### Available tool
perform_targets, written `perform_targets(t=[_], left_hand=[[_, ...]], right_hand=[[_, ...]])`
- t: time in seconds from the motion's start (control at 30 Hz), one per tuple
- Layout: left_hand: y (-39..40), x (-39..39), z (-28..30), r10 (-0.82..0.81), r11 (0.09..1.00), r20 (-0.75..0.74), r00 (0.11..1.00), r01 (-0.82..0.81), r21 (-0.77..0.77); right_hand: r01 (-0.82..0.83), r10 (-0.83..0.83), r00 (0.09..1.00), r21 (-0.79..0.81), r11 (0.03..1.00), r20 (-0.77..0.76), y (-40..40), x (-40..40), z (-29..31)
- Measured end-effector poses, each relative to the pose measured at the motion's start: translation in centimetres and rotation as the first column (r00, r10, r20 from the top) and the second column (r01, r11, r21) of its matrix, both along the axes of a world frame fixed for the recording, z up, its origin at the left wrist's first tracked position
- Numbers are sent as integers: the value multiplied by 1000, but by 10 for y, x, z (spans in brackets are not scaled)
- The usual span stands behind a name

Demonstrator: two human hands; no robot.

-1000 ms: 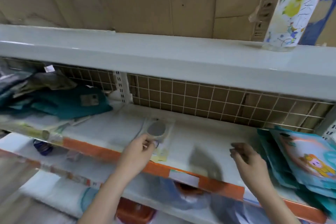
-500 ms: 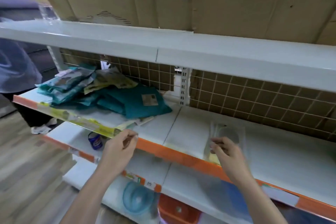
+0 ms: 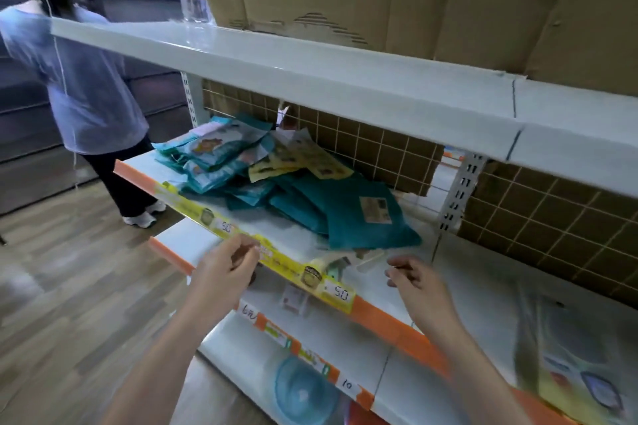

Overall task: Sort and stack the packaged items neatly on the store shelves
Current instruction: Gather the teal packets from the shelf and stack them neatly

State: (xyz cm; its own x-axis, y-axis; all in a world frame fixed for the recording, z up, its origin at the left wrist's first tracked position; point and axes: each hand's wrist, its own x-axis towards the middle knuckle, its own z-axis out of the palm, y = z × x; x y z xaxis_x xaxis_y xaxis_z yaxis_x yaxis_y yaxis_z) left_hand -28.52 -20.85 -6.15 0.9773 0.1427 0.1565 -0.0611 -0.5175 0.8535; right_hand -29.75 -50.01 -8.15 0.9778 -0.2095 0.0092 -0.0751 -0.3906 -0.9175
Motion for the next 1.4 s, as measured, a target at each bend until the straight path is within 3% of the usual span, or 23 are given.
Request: perform_targets(t=[0.2, 0.37, 0.53, 0.63, 0.8, 1.0, 1.17, 1.3, 1.4], left_hand=[[43, 74, 9, 58, 996, 24, 998, -60, 71], [77, 120, 17, 185, 981, 44, 982, -188, 54], [105, 178, 14, 264, 960, 29, 964, -265, 84], [122, 221, 10, 280, 950, 3, 960, -277, 140], [150, 288, 7, 262, 914, -81, 962, -221, 339], [199, 354, -4, 162, 878, -199, 967, -49, 477], [221, 393, -13, 69, 855, -313, 947, 106, 508], [226, 411, -20, 31, 875, -280, 960, 109, 471], [228, 421, -17, 42, 896, -301, 953, 97, 433]], right_hand=[[-47, 47, 999, -43, 998, -2, 48, 94, 5], [-101, 108, 994, -213, 972, 20, 74, 152, 17], [-25, 32, 999, -367, 930, 13, 88, 191, 27], [7, -10, 1000, -333, 943, -7, 97, 210, 31], [61, -58, 998, -347, 936, 17, 117, 245, 37], [-50, -54, 971, -422, 905, -231, 153, 287, 21], [119, -266, 942, -535, 837, -206, 165, 298, 7], [286, -407, 912, -640, 713, -47, 184, 287, 21], [436, -555, 832, -637, 636, 14, 199, 279, 38]])
